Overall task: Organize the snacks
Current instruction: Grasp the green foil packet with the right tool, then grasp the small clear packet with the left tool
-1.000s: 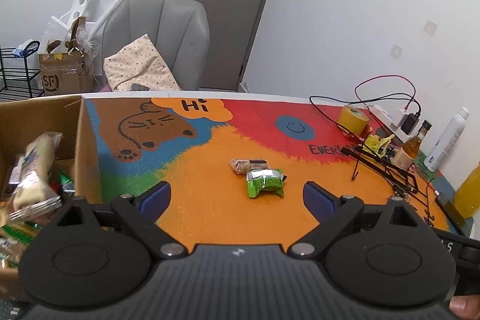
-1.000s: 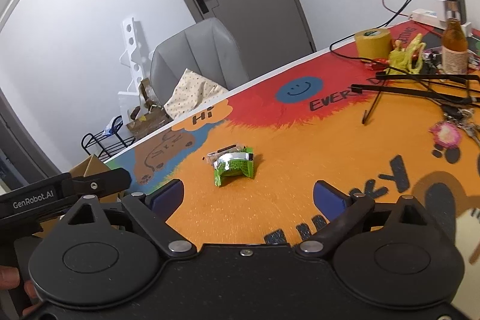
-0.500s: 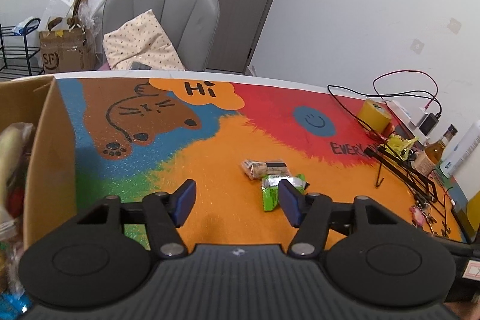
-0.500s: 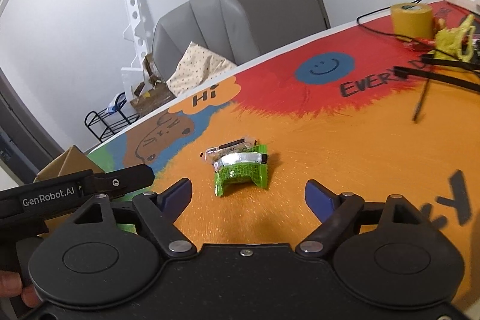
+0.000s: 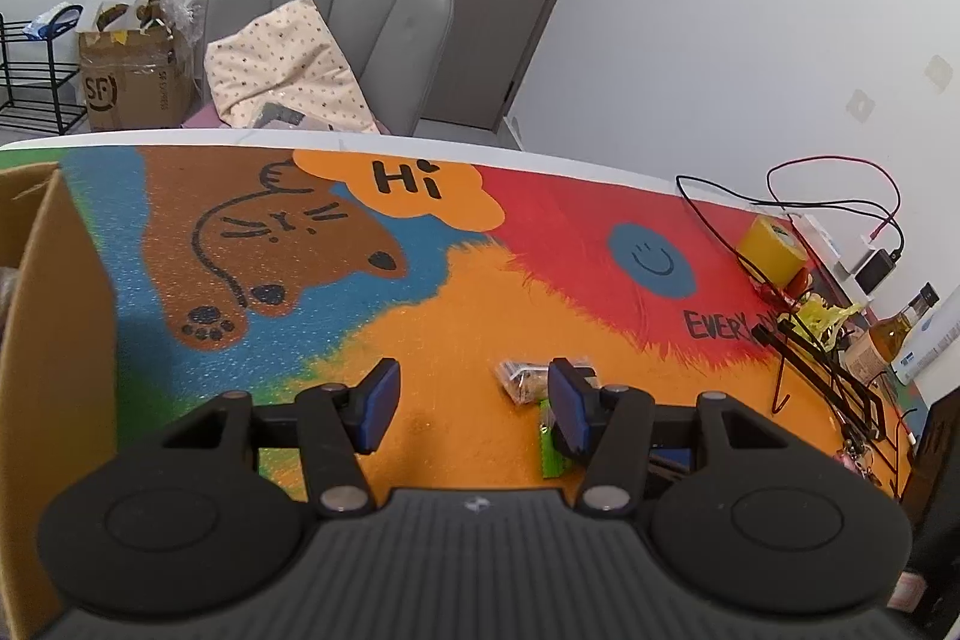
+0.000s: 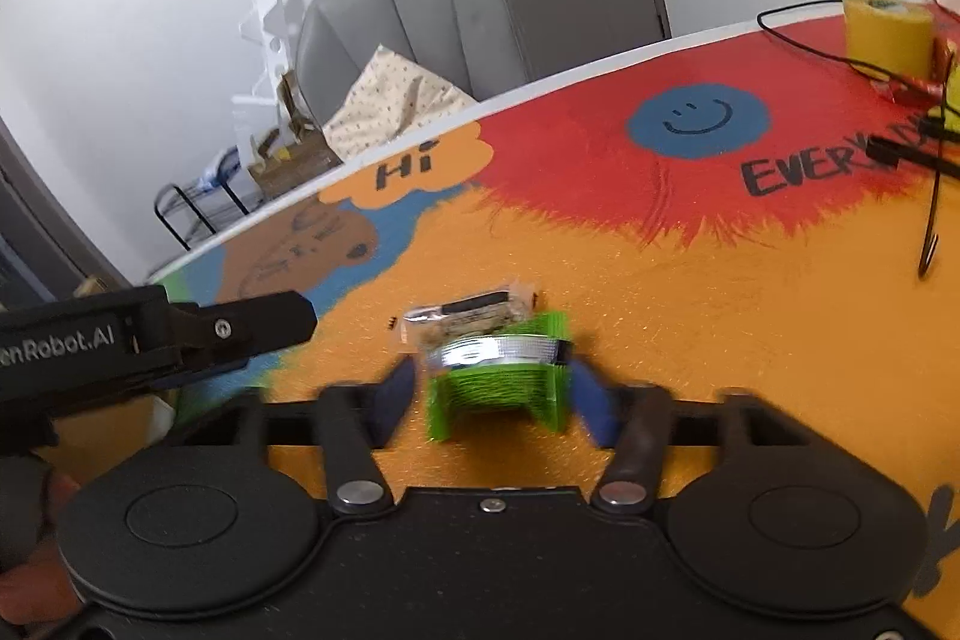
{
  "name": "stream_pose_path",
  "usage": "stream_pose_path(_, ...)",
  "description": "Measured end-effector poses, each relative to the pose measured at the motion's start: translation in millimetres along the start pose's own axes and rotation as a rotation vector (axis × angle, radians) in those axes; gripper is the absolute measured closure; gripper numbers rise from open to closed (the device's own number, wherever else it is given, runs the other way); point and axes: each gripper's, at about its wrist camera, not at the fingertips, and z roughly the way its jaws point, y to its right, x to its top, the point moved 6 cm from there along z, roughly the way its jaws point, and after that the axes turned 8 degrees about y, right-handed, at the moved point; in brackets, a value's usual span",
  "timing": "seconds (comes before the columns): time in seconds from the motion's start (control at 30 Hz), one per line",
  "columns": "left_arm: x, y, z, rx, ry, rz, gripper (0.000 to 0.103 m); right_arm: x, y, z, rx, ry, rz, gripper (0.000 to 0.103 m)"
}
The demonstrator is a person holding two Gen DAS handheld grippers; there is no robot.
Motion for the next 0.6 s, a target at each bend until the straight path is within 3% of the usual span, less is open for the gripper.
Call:
stream_pose_path(0.07,0,1,5,0.0,-0.012,0.002,0.046,2,7,-1,0.003,-0.009,0.03,0.071)
stream_pose_path(0.2,-2,9,17,-0.011,-0.041,0.008,0.043,6,23,-8,-0.027,-0.007,0.051,0.072)
stream_pose_path(0.37,-5,22,33,-0.02,-0.057,0.016,0.026,10,40,-16,-0.075,-0.002,0.062,0.072)
stream_pose_path(0.6,-10,38,54,-0.035,-0.072,0.031,0.024,13,60,-25,-0.12,0.007,0.079,0.072)
